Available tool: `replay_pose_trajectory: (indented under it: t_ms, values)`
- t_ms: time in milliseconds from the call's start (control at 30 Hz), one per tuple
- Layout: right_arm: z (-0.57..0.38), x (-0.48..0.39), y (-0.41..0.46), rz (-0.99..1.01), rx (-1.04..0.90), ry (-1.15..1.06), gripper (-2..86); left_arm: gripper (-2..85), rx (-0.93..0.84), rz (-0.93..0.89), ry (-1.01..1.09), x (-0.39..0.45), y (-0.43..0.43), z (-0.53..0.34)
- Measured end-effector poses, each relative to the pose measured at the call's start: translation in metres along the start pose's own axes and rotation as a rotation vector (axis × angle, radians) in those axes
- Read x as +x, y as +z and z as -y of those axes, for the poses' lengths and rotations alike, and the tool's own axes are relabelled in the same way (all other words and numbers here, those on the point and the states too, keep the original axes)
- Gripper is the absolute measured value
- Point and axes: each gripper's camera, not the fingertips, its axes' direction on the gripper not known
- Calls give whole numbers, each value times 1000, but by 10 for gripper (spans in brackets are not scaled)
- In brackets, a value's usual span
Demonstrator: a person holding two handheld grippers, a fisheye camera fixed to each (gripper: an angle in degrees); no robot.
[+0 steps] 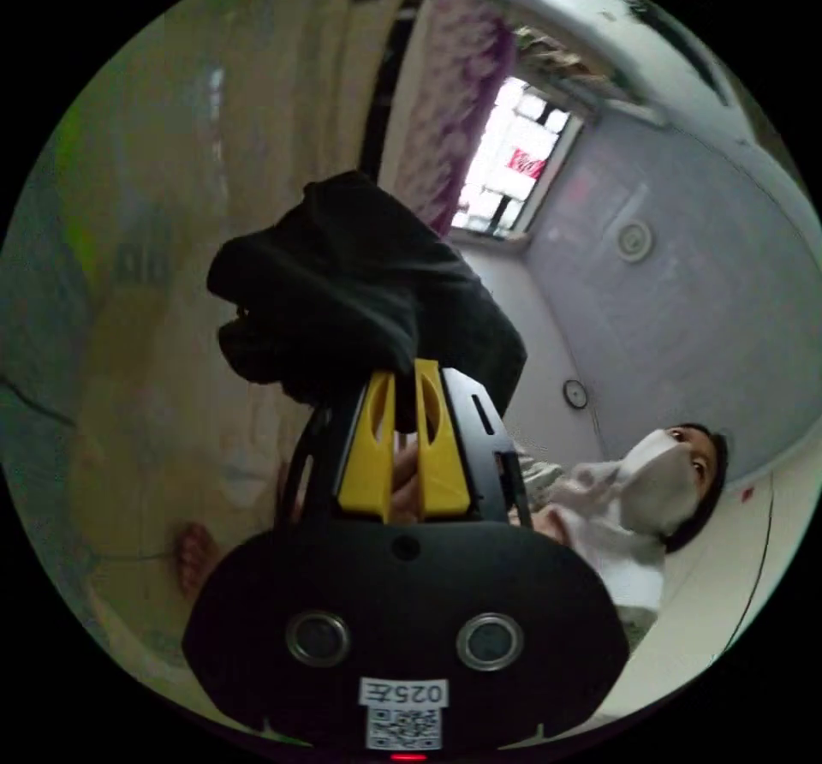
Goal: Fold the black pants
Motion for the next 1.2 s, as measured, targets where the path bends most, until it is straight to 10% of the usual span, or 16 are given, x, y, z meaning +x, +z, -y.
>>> replay_pose_trajectory:
  t_ms: [333, 567, 667, 900, 1200]
  values:
    - [293, -174, 152, -210, -245, -473, 75, -5, 401, 389, 510, 261, -186, 61]
    - [445, -13, 205, -786, -62, -142, 120, 15, 455, 739, 52, 113, -219, 170]
    - [443, 1, 206, -665, 78, -207, 120, 12, 550, 297, 129, 80, -239, 145]
    - [436, -7, 206, -361, 171, -203, 126, 51, 409, 613, 146, 96, -170, 96]
    - [421, -121, 270, -871, 80, -253, 84, 6, 404, 816, 225, 91, -60, 65]
